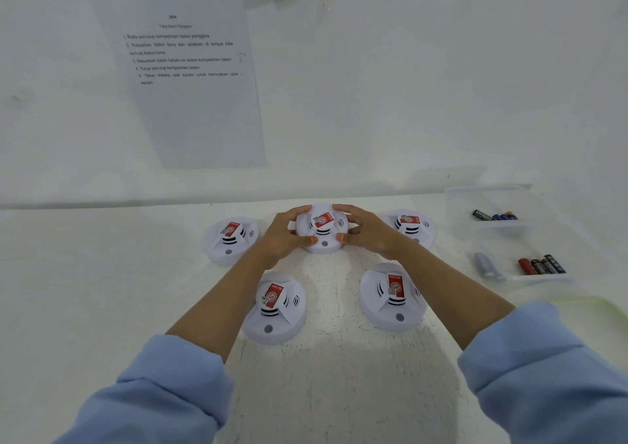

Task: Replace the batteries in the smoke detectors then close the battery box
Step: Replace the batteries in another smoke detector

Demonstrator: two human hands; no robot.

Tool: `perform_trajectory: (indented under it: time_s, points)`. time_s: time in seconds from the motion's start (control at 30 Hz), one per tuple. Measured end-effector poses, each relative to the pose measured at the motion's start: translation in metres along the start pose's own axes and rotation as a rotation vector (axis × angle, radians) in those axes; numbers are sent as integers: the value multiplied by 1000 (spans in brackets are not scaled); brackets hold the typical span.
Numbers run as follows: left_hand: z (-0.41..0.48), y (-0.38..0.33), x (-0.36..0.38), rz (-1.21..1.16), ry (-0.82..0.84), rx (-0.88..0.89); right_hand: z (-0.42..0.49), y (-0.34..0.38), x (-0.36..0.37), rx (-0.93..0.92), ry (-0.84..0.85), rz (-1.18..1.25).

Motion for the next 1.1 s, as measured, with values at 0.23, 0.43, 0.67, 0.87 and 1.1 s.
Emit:
perform_trajectory:
  time_s: [0.23,0.43,0.67,0.87,1.1]
  points:
    - [0,0,1,7,2,-5,-1,0,1,-4,7,-8]
    - [-2,-1,2,-1,-5,-21,-2,0,1,2,14,-18]
    - [-4,-2,2,-22,-5,-29,-2,-2,1,-10,13,-3]
    - [-5,-2,3,-32,-6,-31,0,-3,2,-11,9,-5]
    - [-5,-3,3,-24,-6,-26,1,-3,2,-14,8,-22]
Point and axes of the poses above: each hand's wrist, its own z-axis towards the middle knuckle, its own x-axis out of the palm, y = z × x, the point moved 2 cm from there along z, towards the middle knuckle, and after that the axes turned 11 degrees about -y, right-handed, at the moved point
